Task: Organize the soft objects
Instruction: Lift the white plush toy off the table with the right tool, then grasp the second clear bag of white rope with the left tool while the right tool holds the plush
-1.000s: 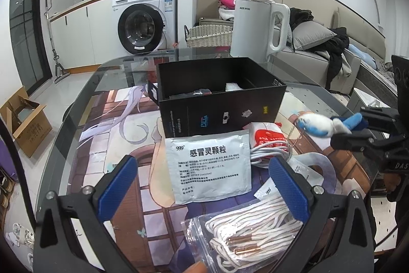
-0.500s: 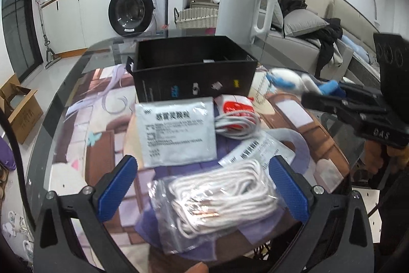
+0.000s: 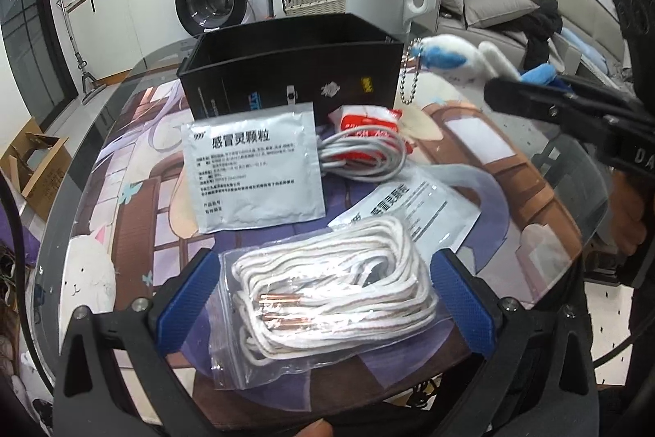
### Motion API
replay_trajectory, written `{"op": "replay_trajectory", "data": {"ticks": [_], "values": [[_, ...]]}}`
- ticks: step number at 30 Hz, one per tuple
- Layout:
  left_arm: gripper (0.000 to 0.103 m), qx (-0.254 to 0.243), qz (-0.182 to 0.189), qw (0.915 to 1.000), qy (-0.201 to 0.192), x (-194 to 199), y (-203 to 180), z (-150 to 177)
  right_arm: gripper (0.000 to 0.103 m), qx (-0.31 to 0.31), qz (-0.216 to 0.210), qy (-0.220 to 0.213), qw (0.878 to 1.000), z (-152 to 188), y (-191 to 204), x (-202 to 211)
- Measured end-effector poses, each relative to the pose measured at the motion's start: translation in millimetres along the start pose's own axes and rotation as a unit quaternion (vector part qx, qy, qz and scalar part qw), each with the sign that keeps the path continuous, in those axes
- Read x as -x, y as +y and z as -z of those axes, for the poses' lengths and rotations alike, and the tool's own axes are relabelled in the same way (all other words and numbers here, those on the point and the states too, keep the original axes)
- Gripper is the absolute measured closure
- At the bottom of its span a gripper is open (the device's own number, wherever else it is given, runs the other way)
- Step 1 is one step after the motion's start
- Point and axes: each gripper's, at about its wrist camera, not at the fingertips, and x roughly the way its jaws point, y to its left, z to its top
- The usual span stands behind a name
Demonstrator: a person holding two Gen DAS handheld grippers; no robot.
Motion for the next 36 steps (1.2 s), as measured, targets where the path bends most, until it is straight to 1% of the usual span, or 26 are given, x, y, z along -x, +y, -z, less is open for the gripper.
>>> {"op": "replay_trajectory", "data": {"ticks": [6,12,15,19,21,26,33,36], "values": [[0.0,0.0,-0.003,0.9999,0.013,-5.7,5.3,1.0,0.069,0.0,0.0,0.002,1.0,-0.3,0.8,-1.7],[0.0,0.01,0.005,0.9997,0.021,-5.9,11.9,-0.3,0.069,0.001,0.0,0.002,1.0,-0.2,0.9,-2.5],[0.0,0.009,0.013,0.9998,0.014,0.8,11.7,-2.6,0.069,0.001,0.0,0.002,1.0,0.1,0.9,-2.9],[0.0,0.011,0.013,0.9996,0.023,-5.0,12.8,0.1,0.069,0.002,-0.001,0.003,1.0,0.1,1.4,-3.0],[0.0,0.015,0.006,0.9994,0.03,-10.4,13.9,2.2,0.069,0.004,-0.001,0.003,1.0,0.9,2.3,-3.4],[0.0,0.011,0.005,0.9996,0.024,-12.7,15.6,3.5,0.069,0.004,-0.001,0.004,1.0,1.8,3.0,-4.0],[0.0,0.011,0.011,0.9997,0.018,-13.6,18.9,4.9,0.069,0.007,-0.002,0.004,1.0,2.5,4.9,-4.3],[0.0,0.005,0.013,0.9997,0.019,-14.2,19.0,4.9,0.069,0.009,0.002,0.005,1.0,3.0,5.8,-4.1]]}}
